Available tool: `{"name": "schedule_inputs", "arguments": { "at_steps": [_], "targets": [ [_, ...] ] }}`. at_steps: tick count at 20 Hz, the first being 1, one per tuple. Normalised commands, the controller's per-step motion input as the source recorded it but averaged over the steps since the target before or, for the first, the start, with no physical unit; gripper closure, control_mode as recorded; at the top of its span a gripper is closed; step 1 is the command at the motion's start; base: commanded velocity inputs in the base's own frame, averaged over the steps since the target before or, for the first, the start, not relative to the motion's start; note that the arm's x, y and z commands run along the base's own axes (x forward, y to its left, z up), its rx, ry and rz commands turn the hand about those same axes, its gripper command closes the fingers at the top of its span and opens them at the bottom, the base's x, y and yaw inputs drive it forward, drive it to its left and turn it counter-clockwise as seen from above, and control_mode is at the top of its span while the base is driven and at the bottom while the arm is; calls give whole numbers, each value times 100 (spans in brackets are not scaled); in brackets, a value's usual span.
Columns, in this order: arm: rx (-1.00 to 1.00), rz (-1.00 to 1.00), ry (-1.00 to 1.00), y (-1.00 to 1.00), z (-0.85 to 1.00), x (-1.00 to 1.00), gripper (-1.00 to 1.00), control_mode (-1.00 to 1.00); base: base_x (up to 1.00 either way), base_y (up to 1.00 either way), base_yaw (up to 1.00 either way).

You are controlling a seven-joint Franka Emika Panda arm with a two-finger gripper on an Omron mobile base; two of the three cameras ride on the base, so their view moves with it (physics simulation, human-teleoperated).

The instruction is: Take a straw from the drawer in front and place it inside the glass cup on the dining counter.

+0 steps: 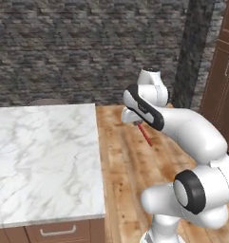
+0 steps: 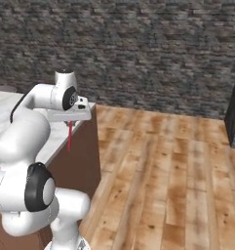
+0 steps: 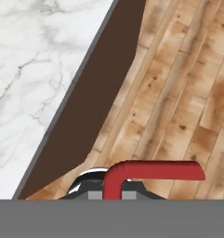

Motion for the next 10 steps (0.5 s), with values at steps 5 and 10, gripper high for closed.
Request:
{"name": "schedule_inputs", "arguments": {
  "at_steps": [5, 10],
  "targets": [
    [0, 0, 0, 0, 0, 0, 100, 100, 63, -38, 20],
    [0, 0, 0, 0, 0, 0, 100, 100, 70, -43, 17]
  ]
}}
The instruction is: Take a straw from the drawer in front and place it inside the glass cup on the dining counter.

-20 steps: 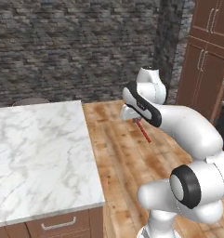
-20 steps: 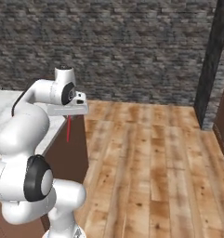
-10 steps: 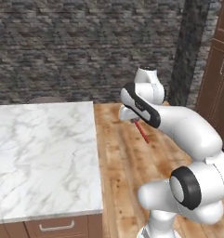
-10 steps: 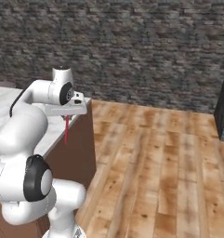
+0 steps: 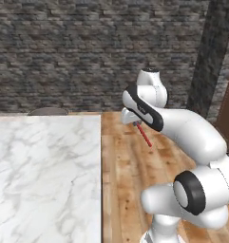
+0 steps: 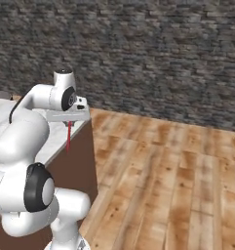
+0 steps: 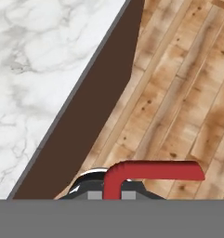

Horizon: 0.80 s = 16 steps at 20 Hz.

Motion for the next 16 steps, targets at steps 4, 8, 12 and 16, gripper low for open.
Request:
{"name": "schedule_inputs", "arguments": {
  "at_steps": [4, 8, 12, 16],
  "targets": [
    [0, 0, 0, 0, 0, 0, 100, 100, 67, -54, 18],
    [0, 0, 0, 0, 0, 0, 100, 100, 66, -60, 21],
    [0, 0, 0, 0, 0, 0, 100, 100, 72, -62, 23],
    [0, 0, 0, 0, 0, 0, 100, 100, 77, -62, 25]
  ]
}}
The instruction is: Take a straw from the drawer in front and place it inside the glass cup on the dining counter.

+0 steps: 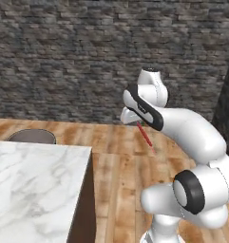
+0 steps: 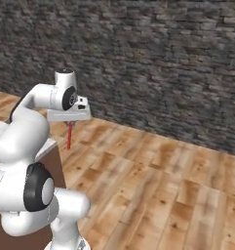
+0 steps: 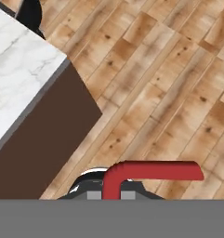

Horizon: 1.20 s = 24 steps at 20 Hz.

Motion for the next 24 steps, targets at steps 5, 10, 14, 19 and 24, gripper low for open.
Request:
{"name": "schedule_inputs", "arguments": {
  "at_steps": [5, 10, 14, 19, 24],
  "targets": [
    [0, 0, 0, 0, 0, 0, 100, 100, 74, -67, 32],
    [0, 0, 0, 0, 0, 0, 100, 100, 65, -66, 40],
    [0, 0, 0, 0, 0, 0, 100, 100, 56, -70, 45],
    [0, 0, 0, 0, 0, 0, 100, 100, 63, -68, 47],
    [0, 0, 0, 0, 0, 0, 100, 100, 67, -66, 51]
  ]
}}
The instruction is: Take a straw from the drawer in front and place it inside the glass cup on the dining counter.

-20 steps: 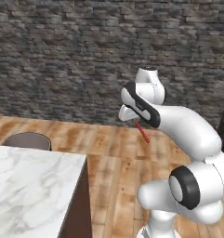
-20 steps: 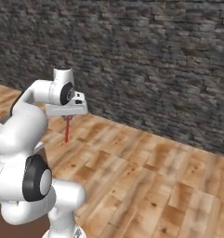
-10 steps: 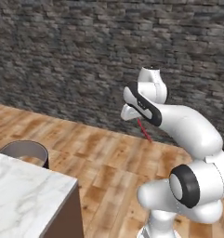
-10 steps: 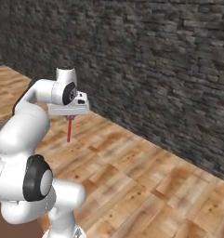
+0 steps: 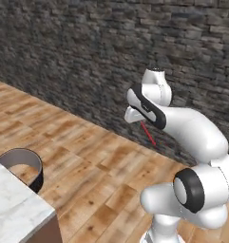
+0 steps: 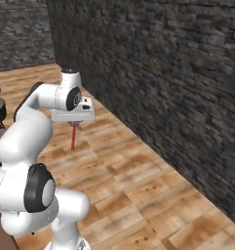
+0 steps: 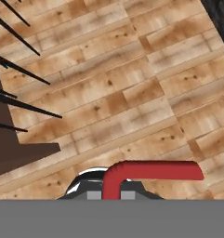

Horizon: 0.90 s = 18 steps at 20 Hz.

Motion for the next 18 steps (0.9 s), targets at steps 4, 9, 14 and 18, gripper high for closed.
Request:
{"name": "schedule_inputs", "arguments": {
  "at_steps": [4, 9, 14, 18],
  "targets": [
    [0, 0, 0, 0, 0, 0, 100, 100, 69, -59, 53],
    [0, 0, 0, 0, 0, 0, 100, 100, 66, -62, 56],
    [0, 0, 0, 0, 0, 0, 100, 100, 63, -61, 57],
    [0, 0, 0, 0, 0, 0, 100, 100, 66, -59, 57]
  ]
}}
